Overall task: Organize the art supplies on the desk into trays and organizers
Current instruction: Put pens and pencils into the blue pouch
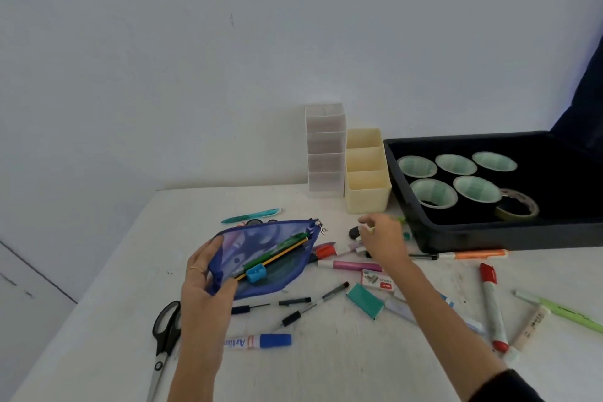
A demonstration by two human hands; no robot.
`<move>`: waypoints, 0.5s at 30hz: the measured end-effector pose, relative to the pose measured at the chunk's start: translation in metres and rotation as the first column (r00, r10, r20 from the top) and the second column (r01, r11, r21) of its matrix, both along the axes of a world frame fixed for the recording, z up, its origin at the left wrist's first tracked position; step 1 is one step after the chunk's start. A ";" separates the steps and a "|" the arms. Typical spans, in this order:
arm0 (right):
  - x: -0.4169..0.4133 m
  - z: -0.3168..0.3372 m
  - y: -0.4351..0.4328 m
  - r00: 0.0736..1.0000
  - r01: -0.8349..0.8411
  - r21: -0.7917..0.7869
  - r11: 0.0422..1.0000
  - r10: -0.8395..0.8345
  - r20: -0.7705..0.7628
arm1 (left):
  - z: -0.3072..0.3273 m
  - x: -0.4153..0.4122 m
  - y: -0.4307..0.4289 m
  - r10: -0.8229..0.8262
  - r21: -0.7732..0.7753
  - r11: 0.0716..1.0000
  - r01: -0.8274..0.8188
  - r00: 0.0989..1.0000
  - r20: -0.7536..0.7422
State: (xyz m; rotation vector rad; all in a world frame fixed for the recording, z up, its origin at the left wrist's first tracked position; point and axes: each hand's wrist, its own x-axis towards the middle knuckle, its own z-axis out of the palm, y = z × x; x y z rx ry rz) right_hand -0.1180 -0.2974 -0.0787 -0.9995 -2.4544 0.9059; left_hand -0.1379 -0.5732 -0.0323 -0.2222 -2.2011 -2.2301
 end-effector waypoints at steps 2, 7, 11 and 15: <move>-0.013 -0.012 0.004 0.991 -0.037 0.092 0.995 0.025 0.130 | 0.001 -0.002 0.002 0.024 0.010 1.000 -0.024 1.000 0.003; -0.019 -0.024 0.002 0.993 -0.009 0.192 0.981 -0.014 0.115 | 0.000 -0.002 0.008 0.061 0.016 0.998 -0.061 0.998 0.009; -0.009 0.001 -0.021 0.939 -0.032 -0.122 0.992 -0.012 -0.344 | -0.004 -0.001 0.013 0.062 -0.010 0.998 -0.062 0.998 -0.004; 0.011 0.051 -0.062 0.709 -0.280 -0.122 0.952 0.119 -0.695 | -0.007 0.003 0.021 0.060 -0.029 0.998 -0.060 0.998 0.004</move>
